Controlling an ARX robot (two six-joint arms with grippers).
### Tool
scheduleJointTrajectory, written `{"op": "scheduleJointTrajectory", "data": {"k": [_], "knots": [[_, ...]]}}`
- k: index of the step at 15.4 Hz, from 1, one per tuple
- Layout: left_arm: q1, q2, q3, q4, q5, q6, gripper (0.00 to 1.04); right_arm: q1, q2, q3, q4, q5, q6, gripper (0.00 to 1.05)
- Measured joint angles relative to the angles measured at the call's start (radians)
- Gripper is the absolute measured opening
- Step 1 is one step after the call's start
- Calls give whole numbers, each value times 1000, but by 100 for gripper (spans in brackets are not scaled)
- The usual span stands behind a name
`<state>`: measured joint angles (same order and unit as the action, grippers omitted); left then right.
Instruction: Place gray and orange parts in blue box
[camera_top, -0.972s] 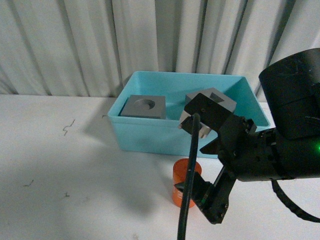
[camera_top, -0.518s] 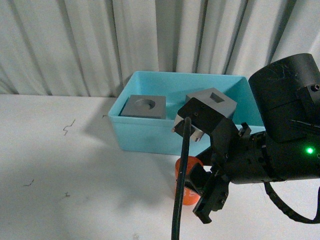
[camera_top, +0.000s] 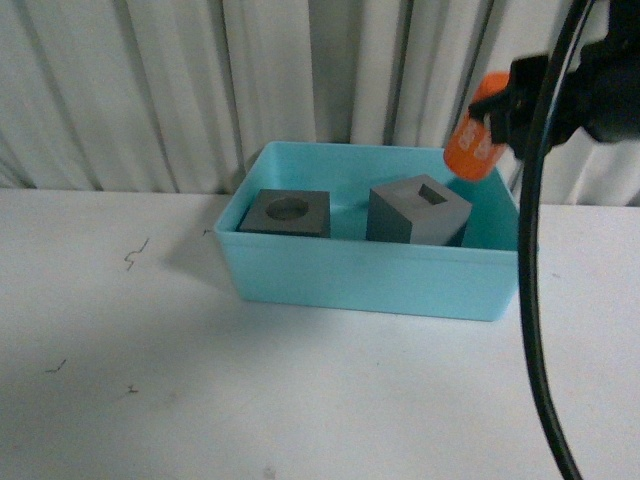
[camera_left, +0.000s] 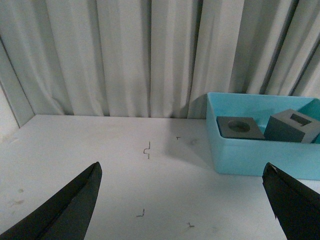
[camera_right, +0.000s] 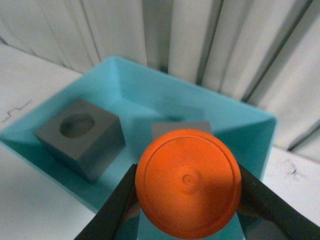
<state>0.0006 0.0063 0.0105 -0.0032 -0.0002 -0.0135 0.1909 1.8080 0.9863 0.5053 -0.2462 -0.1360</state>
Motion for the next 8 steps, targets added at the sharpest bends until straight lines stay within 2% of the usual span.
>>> {"op": "scheduleJointTrajectory", "data": {"k": [4,8], "knots": [[0,0,0,0,0,0,98,87,166,229,-19,56,80,47],[0,0,0,0,0,0,98,141,287,245,-50,92,117,47]]}}
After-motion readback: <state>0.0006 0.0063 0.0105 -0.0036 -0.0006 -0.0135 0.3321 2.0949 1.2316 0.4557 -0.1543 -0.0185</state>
